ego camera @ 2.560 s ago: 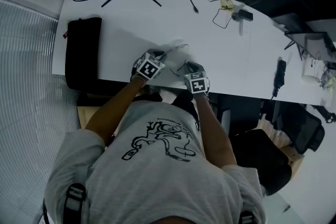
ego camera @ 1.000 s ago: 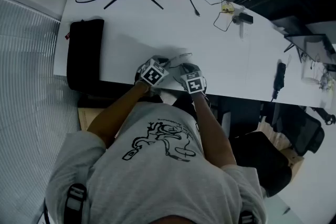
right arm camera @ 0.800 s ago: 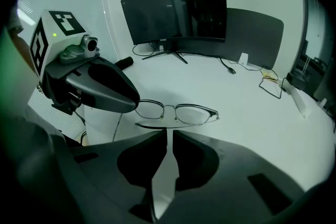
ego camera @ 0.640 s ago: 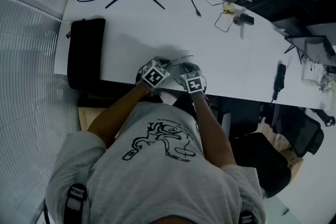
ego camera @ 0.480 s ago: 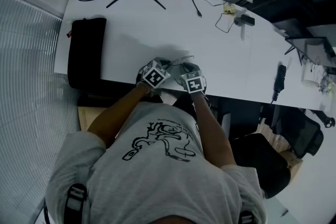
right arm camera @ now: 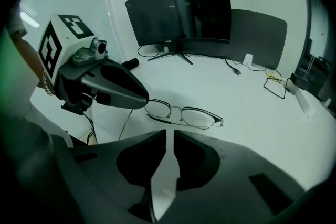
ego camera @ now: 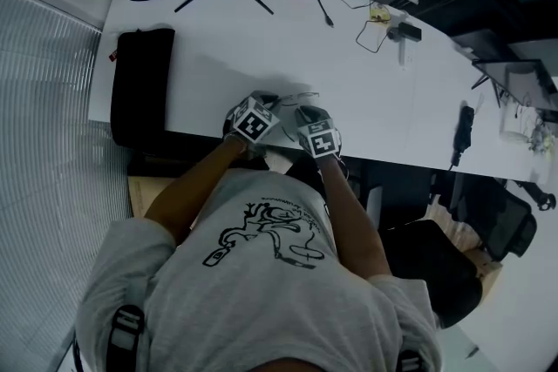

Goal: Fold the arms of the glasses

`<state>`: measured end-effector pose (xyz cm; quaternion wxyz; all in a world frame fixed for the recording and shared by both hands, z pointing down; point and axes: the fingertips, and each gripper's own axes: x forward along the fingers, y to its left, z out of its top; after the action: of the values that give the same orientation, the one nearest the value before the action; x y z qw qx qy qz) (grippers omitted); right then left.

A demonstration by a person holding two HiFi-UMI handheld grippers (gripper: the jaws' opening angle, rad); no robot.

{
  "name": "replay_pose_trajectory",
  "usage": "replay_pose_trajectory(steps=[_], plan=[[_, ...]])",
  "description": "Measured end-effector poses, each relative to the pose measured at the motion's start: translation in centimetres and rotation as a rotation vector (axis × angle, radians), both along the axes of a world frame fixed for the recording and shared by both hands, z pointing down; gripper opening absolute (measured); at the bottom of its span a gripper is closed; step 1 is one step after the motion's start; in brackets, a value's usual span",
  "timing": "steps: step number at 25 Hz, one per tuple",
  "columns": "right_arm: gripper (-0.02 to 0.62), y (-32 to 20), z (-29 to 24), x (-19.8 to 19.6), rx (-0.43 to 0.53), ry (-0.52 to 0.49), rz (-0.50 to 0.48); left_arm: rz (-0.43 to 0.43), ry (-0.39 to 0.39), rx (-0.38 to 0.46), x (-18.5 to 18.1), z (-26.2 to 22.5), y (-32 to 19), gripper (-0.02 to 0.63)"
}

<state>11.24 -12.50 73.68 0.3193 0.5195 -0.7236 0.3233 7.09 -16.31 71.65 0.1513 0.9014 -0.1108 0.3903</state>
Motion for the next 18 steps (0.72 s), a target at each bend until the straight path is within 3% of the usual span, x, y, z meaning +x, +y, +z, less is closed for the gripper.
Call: replay_pose_trajectory(steps=[5,15,18], plan=[[0.121,0.8,-0.4,-0.6,0.020,-0.021,-0.002,0.004,-0.003,0.033,0.1,-0.1,-0.4,0.049],[0.378,1.9,-1.3,-3.9,0.038,-0.111,-0.034,0.022,-0.010,0.086,0.4,-0.2,-0.7,0.048],[0.407,2.1,-0.9,-4.7,0.027,-0.106,-0.067,0.019,-0.011,0.095,0.5,-0.2,-0.8,0.047]])
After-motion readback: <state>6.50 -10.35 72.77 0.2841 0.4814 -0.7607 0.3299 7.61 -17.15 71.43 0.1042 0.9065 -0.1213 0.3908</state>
